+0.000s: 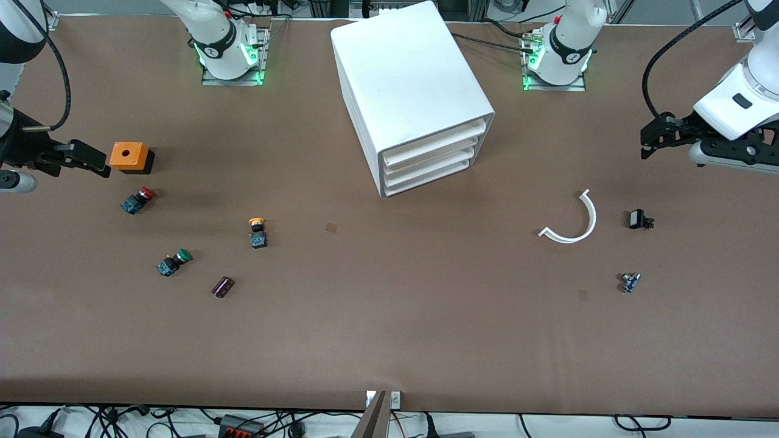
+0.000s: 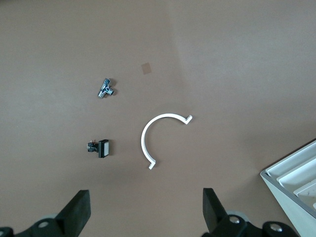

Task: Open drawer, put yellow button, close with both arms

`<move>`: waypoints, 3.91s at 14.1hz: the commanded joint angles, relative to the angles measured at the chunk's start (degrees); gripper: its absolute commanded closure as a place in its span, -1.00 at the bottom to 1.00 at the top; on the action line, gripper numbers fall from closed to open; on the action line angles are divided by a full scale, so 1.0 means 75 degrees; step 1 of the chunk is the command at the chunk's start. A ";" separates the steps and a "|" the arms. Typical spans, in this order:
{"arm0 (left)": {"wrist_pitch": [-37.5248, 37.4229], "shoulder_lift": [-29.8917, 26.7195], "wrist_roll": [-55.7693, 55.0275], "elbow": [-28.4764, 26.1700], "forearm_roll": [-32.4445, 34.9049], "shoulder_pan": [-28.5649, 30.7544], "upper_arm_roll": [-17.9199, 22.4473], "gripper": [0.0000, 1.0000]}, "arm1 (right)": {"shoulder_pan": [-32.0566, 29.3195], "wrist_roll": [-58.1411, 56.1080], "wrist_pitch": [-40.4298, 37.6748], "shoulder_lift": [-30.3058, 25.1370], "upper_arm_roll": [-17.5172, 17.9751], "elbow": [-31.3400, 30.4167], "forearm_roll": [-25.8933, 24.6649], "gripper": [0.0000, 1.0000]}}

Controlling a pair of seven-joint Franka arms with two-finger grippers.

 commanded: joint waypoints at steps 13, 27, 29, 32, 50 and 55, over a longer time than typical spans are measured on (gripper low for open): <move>-0.2724 0.1883 0.1704 0.0081 -0.3800 -0.0147 0.0035 -1.00 | 0.1806 0.0420 0.1680 0.2292 0.0074 -0.0056 0.0226 -1.00; -0.1821 0.4323 0.5701 -0.1183 -0.8515 -0.0439 -0.0175 -1.00 | 0.2148 0.0292 0.3686 0.4380 0.0133 -0.0467 0.0718 -1.00; -0.1822 0.4346 0.5759 -0.1510 -0.8644 -0.0451 -0.0303 -0.98 | 0.2148 0.0316 0.3651 0.4474 0.0144 -0.0525 0.0718 -1.00; -0.1740 0.4346 0.6751 -0.2155 -0.9311 -0.0462 -0.0503 -0.66 | 0.2148 0.0327 0.3604 0.4556 0.0145 -0.0560 0.0718 -0.96; -0.1716 0.5118 0.6732 -0.1269 -0.9383 -0.0721 -0.0246 0.95 | 0.2311 0.0304 0.3394 0.4229 0.0191 0.1077 0.0718 0.95; -0.1716 0.5986 0.6569 0.0032 -0.9383 -0.0732 0.0105 0.95 | 0.2534 0.0327 0.1486 0.4381 0.0168 0.3315 0.0706 1.00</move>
